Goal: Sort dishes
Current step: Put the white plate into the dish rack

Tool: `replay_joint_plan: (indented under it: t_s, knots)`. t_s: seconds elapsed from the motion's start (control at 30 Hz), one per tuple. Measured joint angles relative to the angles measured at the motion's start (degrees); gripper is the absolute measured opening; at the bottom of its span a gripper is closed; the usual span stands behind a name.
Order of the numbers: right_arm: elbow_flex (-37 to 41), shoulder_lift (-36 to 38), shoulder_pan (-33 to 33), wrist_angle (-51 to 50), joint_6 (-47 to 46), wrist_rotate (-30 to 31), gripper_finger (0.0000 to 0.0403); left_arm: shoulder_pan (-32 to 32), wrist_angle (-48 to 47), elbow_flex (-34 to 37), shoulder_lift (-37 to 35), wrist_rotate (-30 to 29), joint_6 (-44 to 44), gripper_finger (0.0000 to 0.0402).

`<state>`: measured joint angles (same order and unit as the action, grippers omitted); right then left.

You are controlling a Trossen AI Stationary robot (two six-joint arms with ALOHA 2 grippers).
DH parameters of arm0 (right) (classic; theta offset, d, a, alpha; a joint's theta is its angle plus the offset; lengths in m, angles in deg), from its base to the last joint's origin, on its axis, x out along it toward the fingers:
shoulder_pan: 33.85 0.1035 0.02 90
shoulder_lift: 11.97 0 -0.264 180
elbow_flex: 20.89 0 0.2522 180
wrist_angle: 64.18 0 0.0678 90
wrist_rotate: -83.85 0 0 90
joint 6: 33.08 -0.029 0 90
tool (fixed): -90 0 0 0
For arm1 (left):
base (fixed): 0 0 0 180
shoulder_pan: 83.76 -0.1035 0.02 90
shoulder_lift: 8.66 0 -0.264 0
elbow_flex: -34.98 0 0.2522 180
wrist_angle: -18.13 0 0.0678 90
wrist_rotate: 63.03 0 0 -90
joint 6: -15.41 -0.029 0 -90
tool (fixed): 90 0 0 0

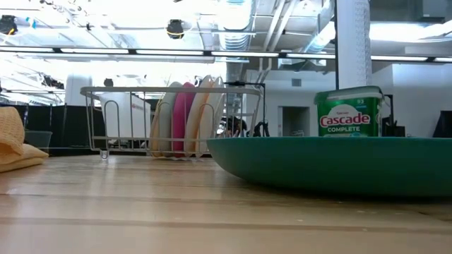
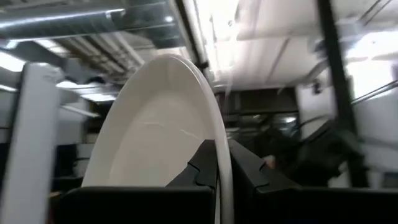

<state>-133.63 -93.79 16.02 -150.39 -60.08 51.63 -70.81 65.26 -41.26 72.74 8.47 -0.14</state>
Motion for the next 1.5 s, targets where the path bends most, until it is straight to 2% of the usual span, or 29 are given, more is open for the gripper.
replay_joint_plan:
  t_s: [0.2,0.3,0.57,0.73,0.9,1.07,1.5]
  knots:
    - [0.0,0.0,0.0,-0.01,-0.2,-0.73,0.018,1.28,8.3,0.0,7.4,-14.08,-9.1,0.0003]
    - [0.0,-0.02,0.0,-0.03,-0.2,-0.88,0.0179,0.73,9.74,0.0,10.03,-17.59,-8.24,0.0003]
    - [0.0,-0.02,0.0,-0.04,-0.17,-0.93,0.0179,-3.63,7.18,0.0,13.45,-19.41,-2.36,0.0003]
    - [0.0,-0.02,0.0,-0.34,-0.15,-0.98,0.0179,-6.24,-1.3,0.09,13.5,-21.05,2.99,0.0003]
    - [0.0,-0.02,0.0,-0.48,-0.11,-0.99,0.0179,-8.22,-5.83,0.13,13.54,-21.15,8.76,0.0003]
    - [0.0,-0.02,0.0,-0.48,0.0,-1.0,0.0179,-9.35,-10.7,0.42,13.5,-28.87,12.64,0.0003]
    - [0.0,-0.02,-0.09,-0.46,0.0,-0.98,0.0179,-9.48,-6.97,3.17,13.5,-28.68,14.27,0.0003]
